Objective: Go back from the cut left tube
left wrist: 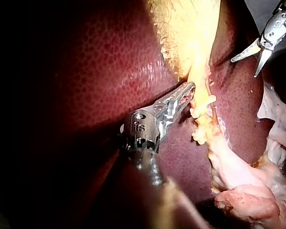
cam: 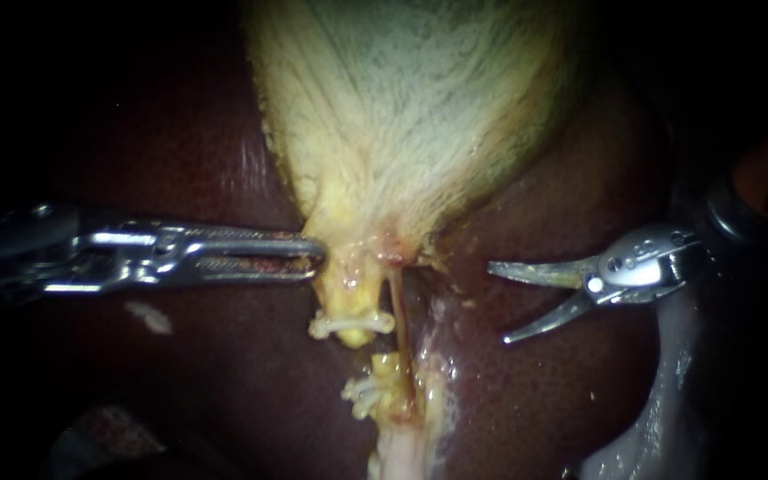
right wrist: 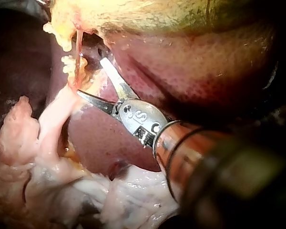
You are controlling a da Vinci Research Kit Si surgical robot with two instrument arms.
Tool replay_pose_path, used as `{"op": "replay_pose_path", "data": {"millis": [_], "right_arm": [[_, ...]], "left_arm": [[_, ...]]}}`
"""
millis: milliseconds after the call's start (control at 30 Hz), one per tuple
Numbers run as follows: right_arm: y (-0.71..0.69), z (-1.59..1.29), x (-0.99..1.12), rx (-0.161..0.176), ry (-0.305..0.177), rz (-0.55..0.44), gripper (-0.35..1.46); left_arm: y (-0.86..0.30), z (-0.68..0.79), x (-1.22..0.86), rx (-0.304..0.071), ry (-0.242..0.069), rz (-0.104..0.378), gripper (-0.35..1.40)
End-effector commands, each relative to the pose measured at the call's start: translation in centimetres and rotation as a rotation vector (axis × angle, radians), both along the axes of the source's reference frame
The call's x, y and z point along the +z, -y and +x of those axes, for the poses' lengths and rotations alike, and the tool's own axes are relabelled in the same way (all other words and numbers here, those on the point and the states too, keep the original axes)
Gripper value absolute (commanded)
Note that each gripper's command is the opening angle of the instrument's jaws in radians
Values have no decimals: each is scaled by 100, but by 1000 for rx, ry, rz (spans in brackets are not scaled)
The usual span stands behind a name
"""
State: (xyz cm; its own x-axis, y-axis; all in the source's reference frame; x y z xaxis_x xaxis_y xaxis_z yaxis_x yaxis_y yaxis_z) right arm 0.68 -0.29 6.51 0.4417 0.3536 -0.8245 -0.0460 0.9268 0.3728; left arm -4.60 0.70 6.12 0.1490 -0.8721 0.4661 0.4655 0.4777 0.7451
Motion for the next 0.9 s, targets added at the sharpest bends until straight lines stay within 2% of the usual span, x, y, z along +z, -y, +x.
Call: {"op": "replay_pose_path", "data": {"millis": [33,333,900], "right_arm": [[1,0,0,0,0,0,143],[3,-2,0,-1,0,-1,143],[4,-7,-1,2,0,10,143]], "left_arm": [[1,-4,2,-1,-2,-2,-35],[10,-37,17,19,14,-1,-35],[11,-39,18,22,16,-2,-35]]}}
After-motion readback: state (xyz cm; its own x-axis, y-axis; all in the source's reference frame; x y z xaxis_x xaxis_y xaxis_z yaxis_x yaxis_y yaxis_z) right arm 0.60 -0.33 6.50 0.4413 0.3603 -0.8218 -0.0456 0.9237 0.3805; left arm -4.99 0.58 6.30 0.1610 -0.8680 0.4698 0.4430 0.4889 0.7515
